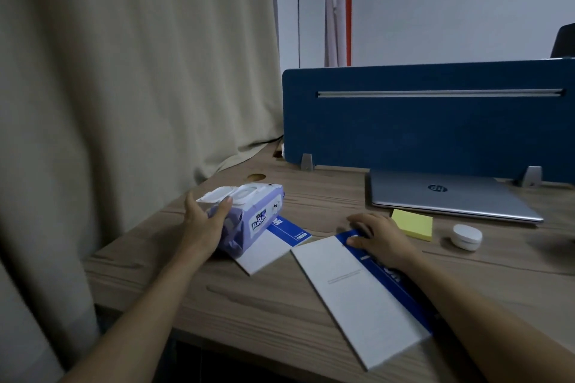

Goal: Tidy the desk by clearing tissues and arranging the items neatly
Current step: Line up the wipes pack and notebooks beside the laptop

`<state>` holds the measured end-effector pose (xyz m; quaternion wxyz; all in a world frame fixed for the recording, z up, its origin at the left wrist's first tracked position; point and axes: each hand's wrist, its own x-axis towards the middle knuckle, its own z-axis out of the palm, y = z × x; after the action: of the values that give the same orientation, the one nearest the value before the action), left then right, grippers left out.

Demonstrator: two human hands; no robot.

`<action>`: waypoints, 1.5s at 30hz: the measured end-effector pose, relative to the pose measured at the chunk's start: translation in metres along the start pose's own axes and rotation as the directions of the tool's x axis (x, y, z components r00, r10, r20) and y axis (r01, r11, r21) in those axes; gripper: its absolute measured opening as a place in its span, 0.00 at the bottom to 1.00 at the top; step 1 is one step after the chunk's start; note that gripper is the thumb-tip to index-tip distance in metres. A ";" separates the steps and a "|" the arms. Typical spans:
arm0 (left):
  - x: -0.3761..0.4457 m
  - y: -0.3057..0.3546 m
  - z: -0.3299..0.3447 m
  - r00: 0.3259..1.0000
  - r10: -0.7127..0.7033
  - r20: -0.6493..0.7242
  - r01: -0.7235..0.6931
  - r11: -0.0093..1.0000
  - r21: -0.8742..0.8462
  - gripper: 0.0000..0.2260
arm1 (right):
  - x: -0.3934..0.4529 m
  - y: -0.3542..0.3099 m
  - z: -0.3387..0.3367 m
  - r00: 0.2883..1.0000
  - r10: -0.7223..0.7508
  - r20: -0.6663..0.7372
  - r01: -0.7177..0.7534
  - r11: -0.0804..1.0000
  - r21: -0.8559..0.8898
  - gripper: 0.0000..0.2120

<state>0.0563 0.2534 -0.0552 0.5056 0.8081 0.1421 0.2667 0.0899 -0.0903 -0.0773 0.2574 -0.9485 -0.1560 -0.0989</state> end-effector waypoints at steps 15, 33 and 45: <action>-0.013 0.022 0.011 0.774 0.586 0.239 -0.629 0.666 0.401 0.24 | -0.008 0.005 -0.003 0.999 -0.037 0.021 0.035 0.996 0.079 0.14; -0.027 0.021 0.016 0.914 0.353 0.200 -0.400 0.700 0.592 0.24 | -0.022 0.003 -0.007 0.994 -0.038 0.098 0.036 0.999 0.023 0.31; 0.022 0.000 0.024 0.926 0.374 0.059 -0.324 0.703 0.633 0.23 | -0.013 0.009 -0.005 0.993 -0.031 0.116 0.032 0.999 -0.010 0.35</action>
<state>0.0883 0.2464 -0.0573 0.1392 0.9319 0.0864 0.3237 0.0801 -0.1034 -0.0804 0.2406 -0.9516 -0.1850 -0.0487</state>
